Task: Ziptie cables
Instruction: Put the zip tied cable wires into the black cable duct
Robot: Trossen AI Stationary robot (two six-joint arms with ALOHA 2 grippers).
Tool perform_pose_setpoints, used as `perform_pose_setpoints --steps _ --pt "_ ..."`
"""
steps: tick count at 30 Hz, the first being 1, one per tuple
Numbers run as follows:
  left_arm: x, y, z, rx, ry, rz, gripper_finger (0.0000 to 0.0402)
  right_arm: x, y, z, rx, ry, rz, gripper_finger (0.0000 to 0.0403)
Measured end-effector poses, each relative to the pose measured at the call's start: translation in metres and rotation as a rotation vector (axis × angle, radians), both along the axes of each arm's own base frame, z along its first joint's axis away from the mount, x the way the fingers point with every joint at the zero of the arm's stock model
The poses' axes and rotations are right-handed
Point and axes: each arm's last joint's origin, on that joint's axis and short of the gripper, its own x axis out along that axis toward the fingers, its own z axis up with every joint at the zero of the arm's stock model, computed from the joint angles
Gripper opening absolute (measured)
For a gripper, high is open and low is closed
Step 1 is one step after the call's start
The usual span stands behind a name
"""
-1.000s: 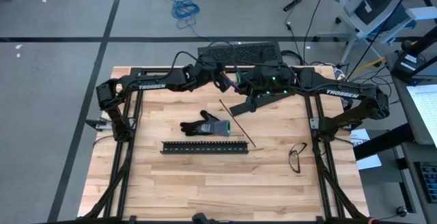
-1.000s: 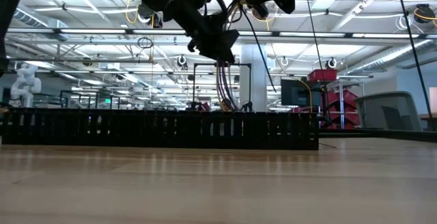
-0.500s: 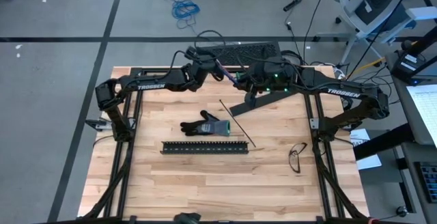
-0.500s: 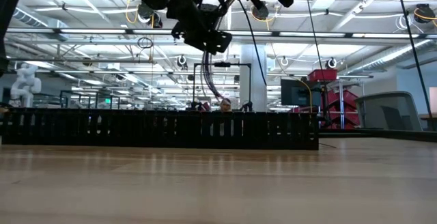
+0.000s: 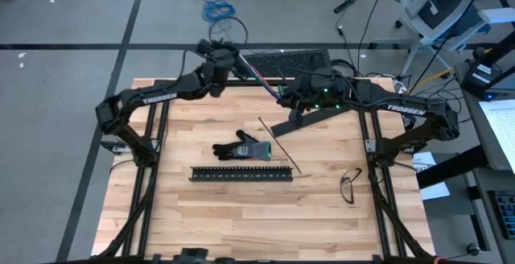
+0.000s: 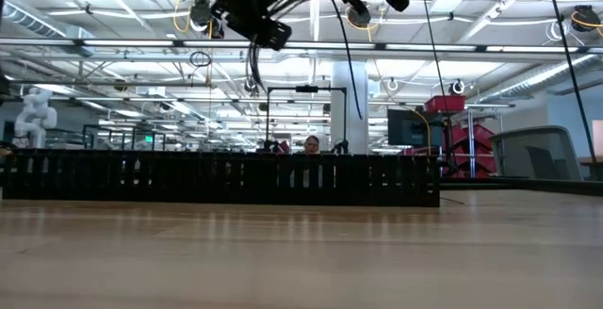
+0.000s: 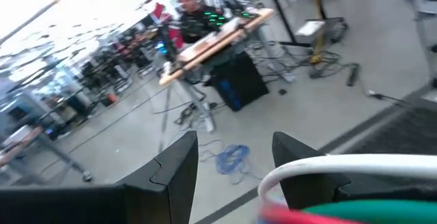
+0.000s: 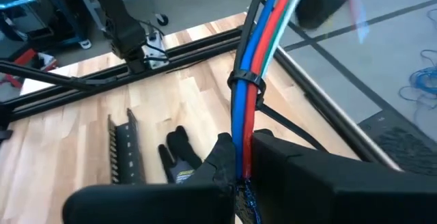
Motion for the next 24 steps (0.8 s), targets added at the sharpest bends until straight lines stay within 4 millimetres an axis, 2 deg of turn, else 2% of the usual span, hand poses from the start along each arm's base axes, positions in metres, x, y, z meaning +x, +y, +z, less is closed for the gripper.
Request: perform_pose_setpoints --steps 4,9,24 --pt "-0.013 0.002 0.01 0.01 -0.011 0.044 0.0185 0.001 0.007 0.0 0.034 -0.008 0.013 0.0013" --pt "-0.021 -0.004 0.02 0.015 -0.028 0.042 0.0185 0.004 0.022 0.0 0.078 -0.018 0.037 0.0013" --pt "-0.038 -0.07 0.022 -0.132 -0.037 -0.014 0.0185 0.008 0.056 0.002 0.189 -0.055 0.096 0.0013"
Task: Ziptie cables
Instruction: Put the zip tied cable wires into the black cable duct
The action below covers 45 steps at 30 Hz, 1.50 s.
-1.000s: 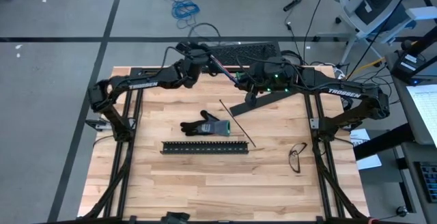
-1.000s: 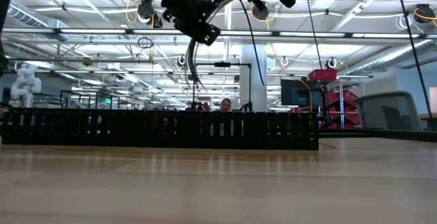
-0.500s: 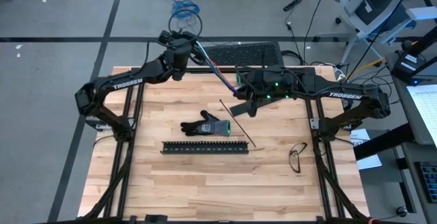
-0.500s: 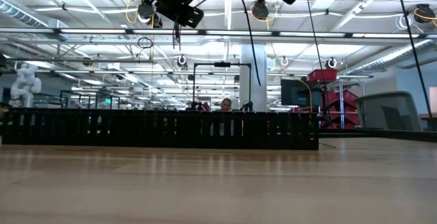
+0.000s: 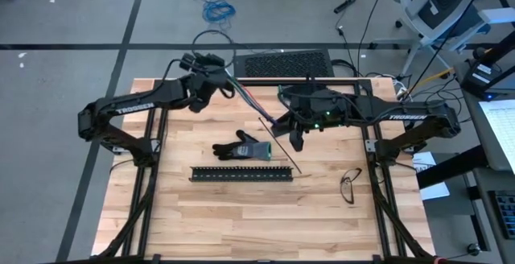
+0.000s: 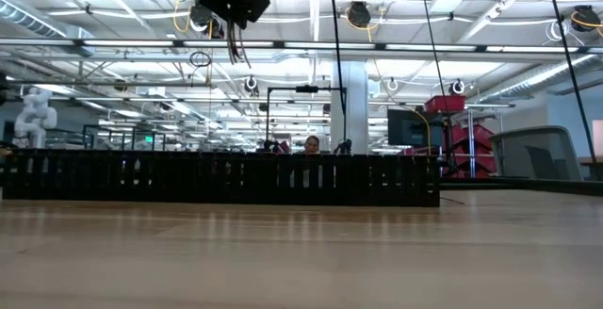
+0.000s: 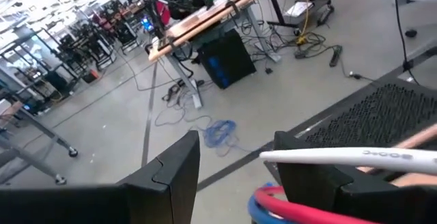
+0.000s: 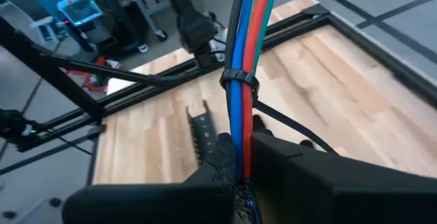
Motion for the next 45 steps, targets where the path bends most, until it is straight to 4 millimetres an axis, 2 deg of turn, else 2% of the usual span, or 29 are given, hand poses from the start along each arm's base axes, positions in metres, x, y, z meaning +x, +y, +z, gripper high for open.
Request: perform_pose_setpoints --steps 7,17,25,36,40,45 --pt "-0.014 -0.035 -0.004 -0.028 0.019 0.02 0.0185 0.017 0.023 -0.013 0.049 0.019 0.052 0.0013" --pt "-0.038 -0.094 -0.015 -0.118 -0.095 -0.028 0.0185 0.045 0.058 -0.044 0.097 0.093 0.128 0.0013" --pt "-0.049 -0.134 -0.022 -0.18 -0.187 -0.112 0.0185 0.056 0.078 -0.048 0.17 0.038 0.148 0.0013" --pt "-0.073 -0.164 -0.028 -0.284 -0.124 -0.183 0.0185 0.075 0.09 -0.071 0.242 0.053 0.128 0.0013" --pt "-0.077 -0.174 -0.029 -0.323 -0.157 -0.206 0.0185 0.072 0.093 -0.076 0.213 0.104 0.126 0.0013" --pt "-0.071 -0.183 -0.036 -0.365 -0.174 -0.195 0.0184 0.067 0.091 -0.082 0.125 0.193 0.162 0.0013"
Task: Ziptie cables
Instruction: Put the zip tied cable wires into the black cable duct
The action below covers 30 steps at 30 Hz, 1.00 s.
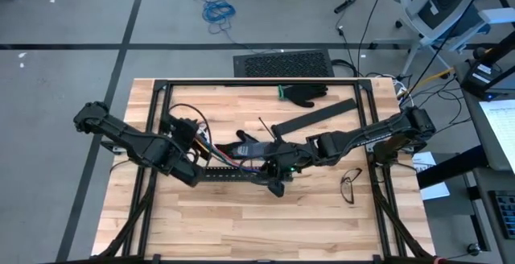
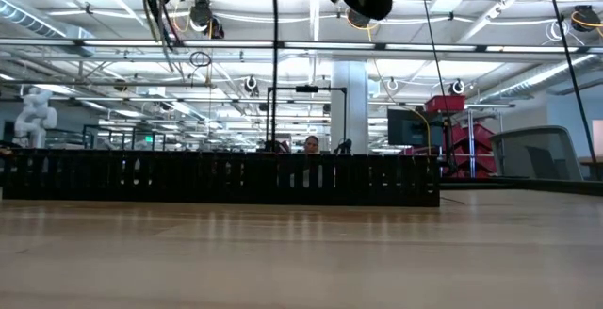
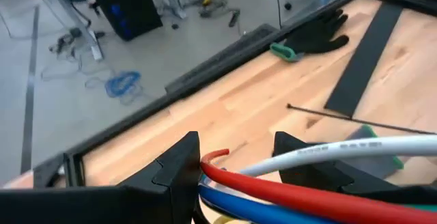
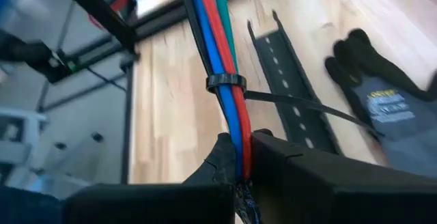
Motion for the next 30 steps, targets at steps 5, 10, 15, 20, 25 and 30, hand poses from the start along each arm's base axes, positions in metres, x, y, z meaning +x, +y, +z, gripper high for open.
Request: perform_pose_setpoints --steps 5,10,15,20,25,30 --pt "0.011 -0.012 -0.02 -0.074 0.078 0.014 0.0168 -0.006 -0.001 -0.007 -0.07 0.093 0.051 0.0013" --pt "0.022 -0.026 -0.046 -0.083 0.143 0.035 0.015 -0.011 -0.003 -0.012 -0.107 0.151 0.073 0.0013" --pt "0.025 -0.029 -0.075 -0.056 0.28 0.052 0.0146 -0.012 -0.009 -0.015 -0.138 0.187 0.051 0.0013" --pt "0.018 -0.026 -0.098 -0.05 0.376 0.083 0.0146 -0.011 -0.019 -0.016 -0.167 0.201 -0.001 0.0013" --pt "0.005 -0.021 -0.117 -0.08 0.461 0.138 0.0146 -0.006 -0.027 -0.023 -0.171 0.229 -0.026 0.0013" --pt "-0.003 -0.018 -0.13 -0.095 0.526 0.163 0.0146 0.002 -0.025 -0.042 -0.171 0.289 -0.028 0.0013"
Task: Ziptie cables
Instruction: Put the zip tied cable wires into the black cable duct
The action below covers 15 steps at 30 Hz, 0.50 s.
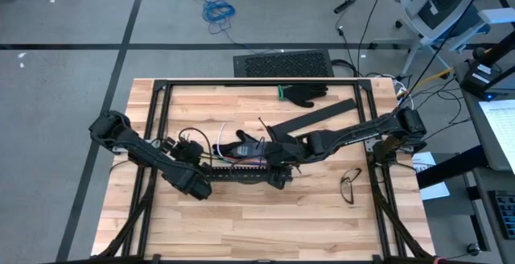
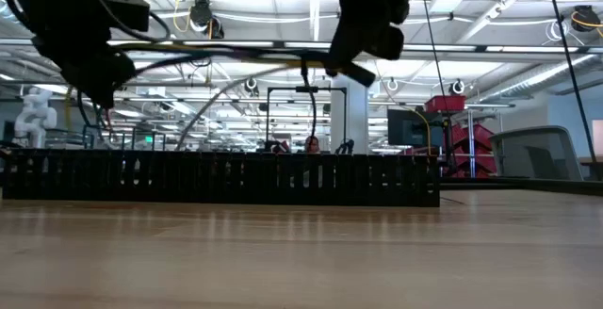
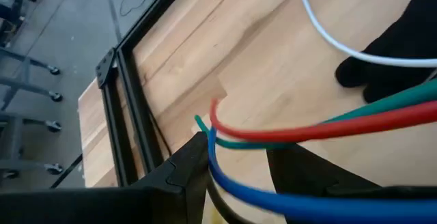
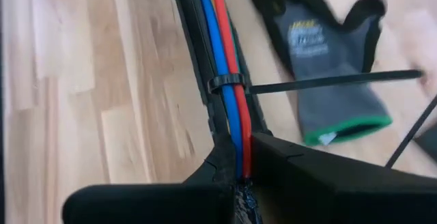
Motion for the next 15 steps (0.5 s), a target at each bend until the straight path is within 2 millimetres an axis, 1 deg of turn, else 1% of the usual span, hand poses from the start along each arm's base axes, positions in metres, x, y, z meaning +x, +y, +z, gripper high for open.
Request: perform_pose_setpoints --steps 7,9,12,15 --pt "-0.007 0.004 -0.011 0.014 -0.002 0.039 0.0146 0.01 0.011 -0.033 -0.008 0.107 0.013 0.0014" --pt "-0.007 0.004 -0.015 0.005 -0.012 0.041 0.0146 0.01 0.013 -0.041 -0.013 0.145 0.015 0.0014" --pt "-0.008 0.004 -0.019 -0.004 -0.02 0.044 0.0146 0.009 0.014 -0.048 -0.023 0.194 0.017 0.0015" --pt "-0.008 0.004 -0.024 -0.024 -0.038 0.049 0.0146 0.006 0.014 -0.05 -0.027 0.226 0.003 0.0015"
